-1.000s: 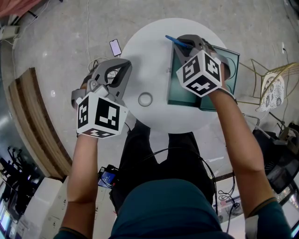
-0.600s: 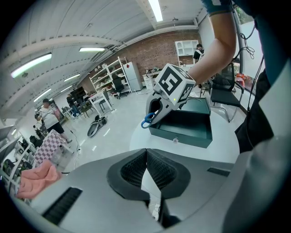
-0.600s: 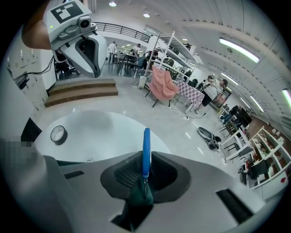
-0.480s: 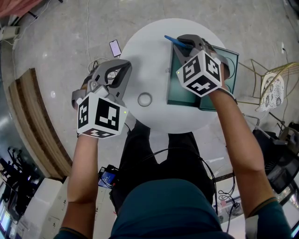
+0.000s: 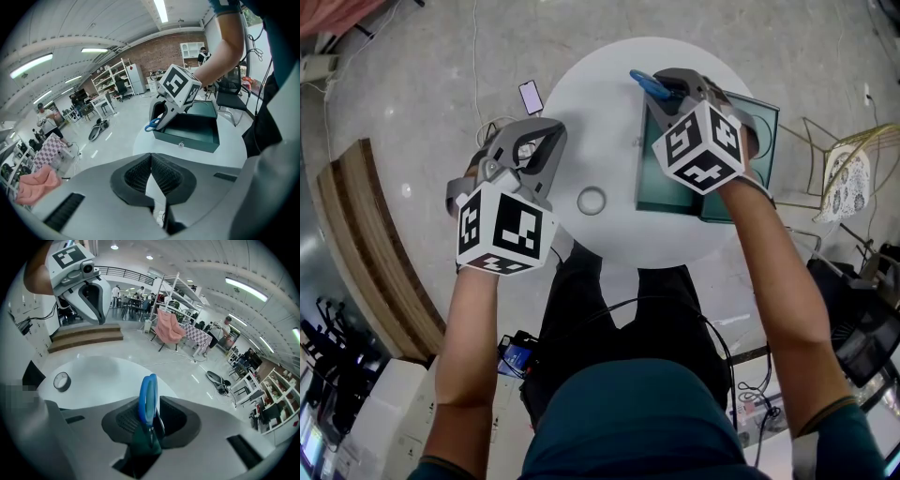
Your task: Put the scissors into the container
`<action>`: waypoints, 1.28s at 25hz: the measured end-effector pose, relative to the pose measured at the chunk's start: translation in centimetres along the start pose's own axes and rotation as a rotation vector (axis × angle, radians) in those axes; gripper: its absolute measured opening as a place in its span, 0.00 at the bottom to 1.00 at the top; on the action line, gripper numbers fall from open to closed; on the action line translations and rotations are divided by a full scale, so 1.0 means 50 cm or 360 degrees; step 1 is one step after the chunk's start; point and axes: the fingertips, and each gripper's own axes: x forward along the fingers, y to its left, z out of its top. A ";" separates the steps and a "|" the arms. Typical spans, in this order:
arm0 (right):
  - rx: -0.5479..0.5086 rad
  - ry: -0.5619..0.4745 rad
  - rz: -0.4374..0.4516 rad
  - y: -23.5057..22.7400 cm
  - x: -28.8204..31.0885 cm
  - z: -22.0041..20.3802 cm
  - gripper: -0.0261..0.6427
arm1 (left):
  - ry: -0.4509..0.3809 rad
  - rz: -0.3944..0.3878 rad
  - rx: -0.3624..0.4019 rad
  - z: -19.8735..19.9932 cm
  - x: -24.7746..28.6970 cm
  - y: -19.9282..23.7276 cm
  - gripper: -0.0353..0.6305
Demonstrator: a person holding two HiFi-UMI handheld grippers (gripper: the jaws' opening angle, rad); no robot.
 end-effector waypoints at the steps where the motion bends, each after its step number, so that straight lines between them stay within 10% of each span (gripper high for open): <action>1: -0.0001 0.0002 0.0000 0.000 -0.001 0.001 0.20 | 0.0001 -0.0001 -0.0001 -0.001 -0.002 0.000 0.08; 32: -0.0006 0.0019 -0.0011 0.007 -0.015 0.017 0.22 | 0.0005 0.0011 -0.0021 -0.012 -0.026 0.008 0.08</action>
